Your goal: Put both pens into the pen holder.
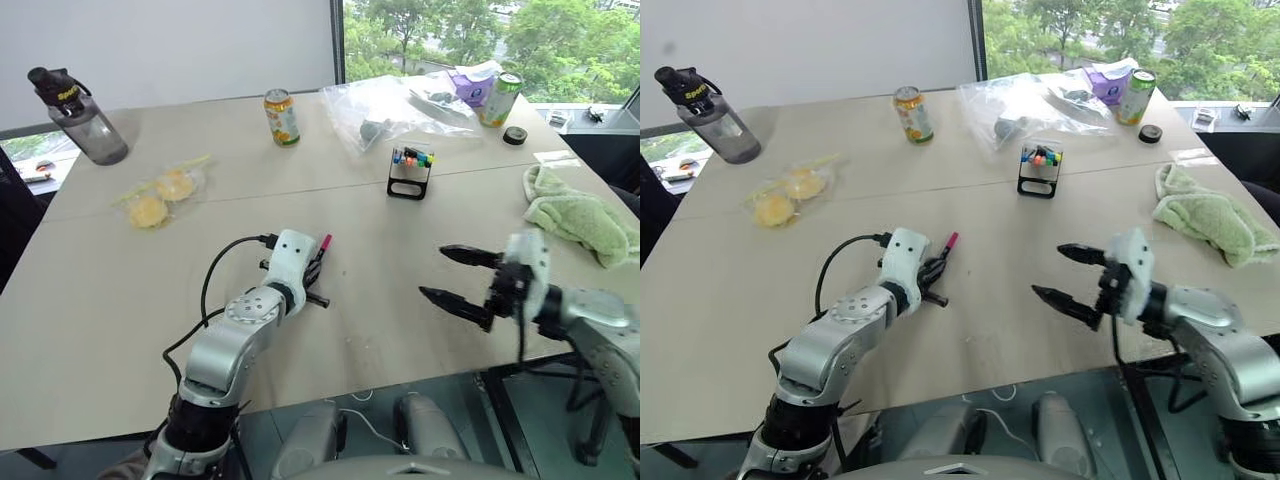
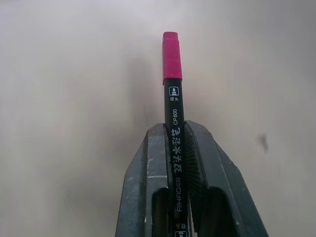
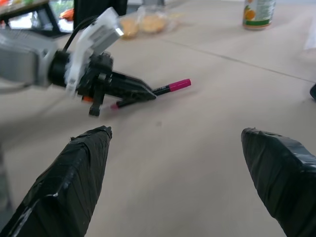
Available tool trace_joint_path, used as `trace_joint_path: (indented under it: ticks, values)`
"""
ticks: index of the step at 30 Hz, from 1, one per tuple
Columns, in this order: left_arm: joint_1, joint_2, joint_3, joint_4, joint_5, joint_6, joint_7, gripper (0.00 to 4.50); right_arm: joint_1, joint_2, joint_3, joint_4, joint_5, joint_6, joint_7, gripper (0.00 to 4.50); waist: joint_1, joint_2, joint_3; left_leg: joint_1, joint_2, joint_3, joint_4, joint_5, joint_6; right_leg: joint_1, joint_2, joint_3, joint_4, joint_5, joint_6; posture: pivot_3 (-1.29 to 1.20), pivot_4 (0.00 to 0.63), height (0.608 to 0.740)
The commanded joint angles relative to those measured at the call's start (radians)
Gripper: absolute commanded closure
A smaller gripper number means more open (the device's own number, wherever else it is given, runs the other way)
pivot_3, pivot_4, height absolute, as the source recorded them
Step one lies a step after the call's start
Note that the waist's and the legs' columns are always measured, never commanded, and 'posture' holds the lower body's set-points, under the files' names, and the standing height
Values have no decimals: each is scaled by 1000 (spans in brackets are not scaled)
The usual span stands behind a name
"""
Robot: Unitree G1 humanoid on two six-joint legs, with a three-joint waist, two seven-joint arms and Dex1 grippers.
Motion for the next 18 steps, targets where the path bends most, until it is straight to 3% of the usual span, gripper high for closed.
trace_joint_path:
  ticks: [1,7,14,18]
  values:
    - [-7,-78,71,-95,-200,-128,-165,4486,-106,137,9,-48,155,137,-162,0,6,0,0,-2,0,0,1,0,0,-1,0,0,-1,0,0,0,150,739]
    - [37,-39,32,-156,-302,-165,-321,4486,-218,275,-26,-22,360,303,-350,0,12,0,0,-16,-1,-2,0,0,1,-15,0,-2,-3,2,-3,0,150,739]
    - [33,-23,29,-160,-360,-194,-370,4486,-295,272,-48,21,426,363,-399,0,10,1,0,-17,-1,-1,-1,-1,1,-17,0,-2,-2,2,-3,0,150,739]
    - [28,-13,22,-153,-358,-195,-366,4500,-308,260,-48,14,450,378,-399,1376,9,1,0,-17,0,-1,-1,-1,1,-17,0,-1,-2,2,-3,0,150,739]
